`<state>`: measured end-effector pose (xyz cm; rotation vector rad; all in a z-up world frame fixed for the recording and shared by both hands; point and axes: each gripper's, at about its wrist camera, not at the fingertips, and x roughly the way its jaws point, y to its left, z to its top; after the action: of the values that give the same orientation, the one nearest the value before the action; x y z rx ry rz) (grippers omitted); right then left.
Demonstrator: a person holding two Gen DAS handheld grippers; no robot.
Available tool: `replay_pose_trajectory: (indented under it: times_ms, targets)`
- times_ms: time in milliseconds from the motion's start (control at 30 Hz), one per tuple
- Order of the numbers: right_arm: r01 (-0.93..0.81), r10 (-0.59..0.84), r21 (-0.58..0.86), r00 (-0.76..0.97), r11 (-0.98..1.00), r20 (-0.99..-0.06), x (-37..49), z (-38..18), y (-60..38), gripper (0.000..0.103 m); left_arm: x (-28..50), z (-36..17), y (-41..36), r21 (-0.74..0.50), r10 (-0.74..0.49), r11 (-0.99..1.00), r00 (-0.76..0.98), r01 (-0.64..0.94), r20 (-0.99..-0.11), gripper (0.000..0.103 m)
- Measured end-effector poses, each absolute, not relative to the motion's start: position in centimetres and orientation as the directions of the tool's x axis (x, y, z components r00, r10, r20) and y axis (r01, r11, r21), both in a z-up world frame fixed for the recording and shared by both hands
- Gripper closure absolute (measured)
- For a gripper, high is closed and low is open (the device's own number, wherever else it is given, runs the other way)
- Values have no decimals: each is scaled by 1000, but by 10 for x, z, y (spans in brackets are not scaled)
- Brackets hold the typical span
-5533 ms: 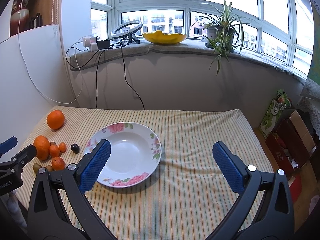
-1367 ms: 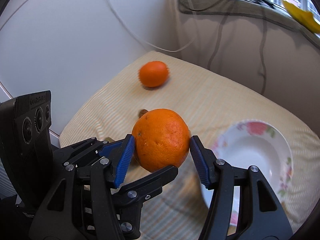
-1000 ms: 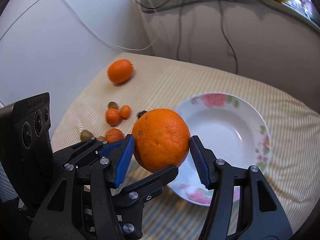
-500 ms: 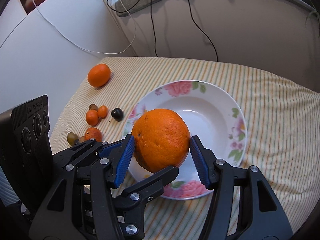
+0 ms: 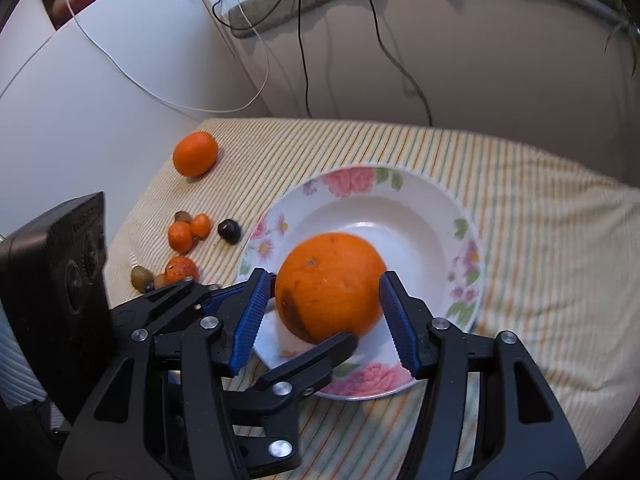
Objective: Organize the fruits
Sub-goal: 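Carry the large orange with both grippers and lower it onto the white plate, then open both grippers and move the left gripper to the kiwi while the right approaches a tangerine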
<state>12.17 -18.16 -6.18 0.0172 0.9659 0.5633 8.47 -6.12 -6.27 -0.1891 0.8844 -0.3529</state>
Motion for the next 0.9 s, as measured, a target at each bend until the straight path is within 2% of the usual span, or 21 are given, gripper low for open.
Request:
replay_pose_trajectory:
  times_ms: [100,433,567,900]
  targets:
    - [-439,451,247,459,864,-765,121,-55,-184,36,81,-56,-56,-294,-369,929,598,223,-712,35]
    - [-409,407,196,533,891,-742,114,-44,-188,34,65,-56,-32,-306,-359,932,622,194,-696,35]
    - [-412,405,175,582,894,-705,107,-38,-186,25,52,-54,-21,-298,-350,935,653,194,-672,35]
    - [-506,429,98,596,857,-679,88,-33,-156,21,18,-58,39,-266,-216,963,702,39,-678,35]
